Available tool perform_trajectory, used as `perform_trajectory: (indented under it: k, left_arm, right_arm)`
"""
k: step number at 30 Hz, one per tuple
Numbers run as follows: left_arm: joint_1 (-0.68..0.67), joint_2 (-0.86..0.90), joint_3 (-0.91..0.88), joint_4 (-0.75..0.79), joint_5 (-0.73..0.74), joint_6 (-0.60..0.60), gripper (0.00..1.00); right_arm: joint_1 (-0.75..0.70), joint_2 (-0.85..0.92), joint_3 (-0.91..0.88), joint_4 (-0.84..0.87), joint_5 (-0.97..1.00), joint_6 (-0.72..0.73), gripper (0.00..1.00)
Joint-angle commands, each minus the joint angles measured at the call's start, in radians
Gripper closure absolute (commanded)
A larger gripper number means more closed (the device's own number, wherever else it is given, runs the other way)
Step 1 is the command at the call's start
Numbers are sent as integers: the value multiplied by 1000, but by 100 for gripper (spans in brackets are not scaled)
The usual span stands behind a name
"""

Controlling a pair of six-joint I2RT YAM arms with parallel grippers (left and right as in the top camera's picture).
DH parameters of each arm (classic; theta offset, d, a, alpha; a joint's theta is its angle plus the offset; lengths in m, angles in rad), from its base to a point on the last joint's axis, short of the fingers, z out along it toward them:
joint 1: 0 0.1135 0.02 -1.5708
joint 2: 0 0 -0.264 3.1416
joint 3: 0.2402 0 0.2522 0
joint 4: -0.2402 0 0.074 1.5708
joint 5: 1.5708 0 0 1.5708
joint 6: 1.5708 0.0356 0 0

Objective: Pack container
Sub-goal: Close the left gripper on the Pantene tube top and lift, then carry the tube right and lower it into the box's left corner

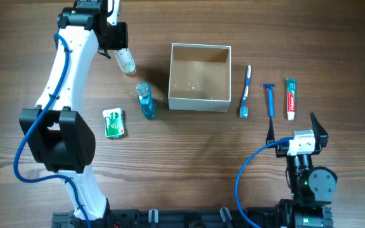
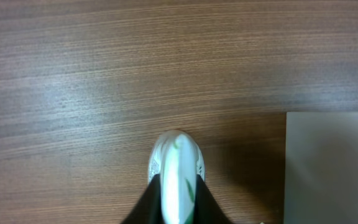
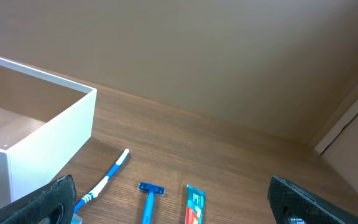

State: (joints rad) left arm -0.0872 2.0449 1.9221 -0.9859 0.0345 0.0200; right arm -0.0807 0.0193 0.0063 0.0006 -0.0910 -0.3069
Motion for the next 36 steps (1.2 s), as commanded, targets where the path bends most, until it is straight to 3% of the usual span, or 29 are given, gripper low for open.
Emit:
perform_trajectory:
  k: [1, 11, 25, 36]
  left_arm:
    - [-3, 16, 13, 3, 2, 1, 96]
    - [-2, -5, 31, 69, 1, 2, 96]
    - [-21, -186, 233, 108, -2, 1, 96]
    - [-257, -291, 237, 152, -2, -2, 96]
  right_arm:
    - [4, -8, -1, 3, 16, 19, 0]
    - [4, -8, -1, 3, 16, 19, 0]
    - [4, -8, -1, 3, 16, 19, 0]
    - [4, -8, -1, 3, 16, 19, 0]
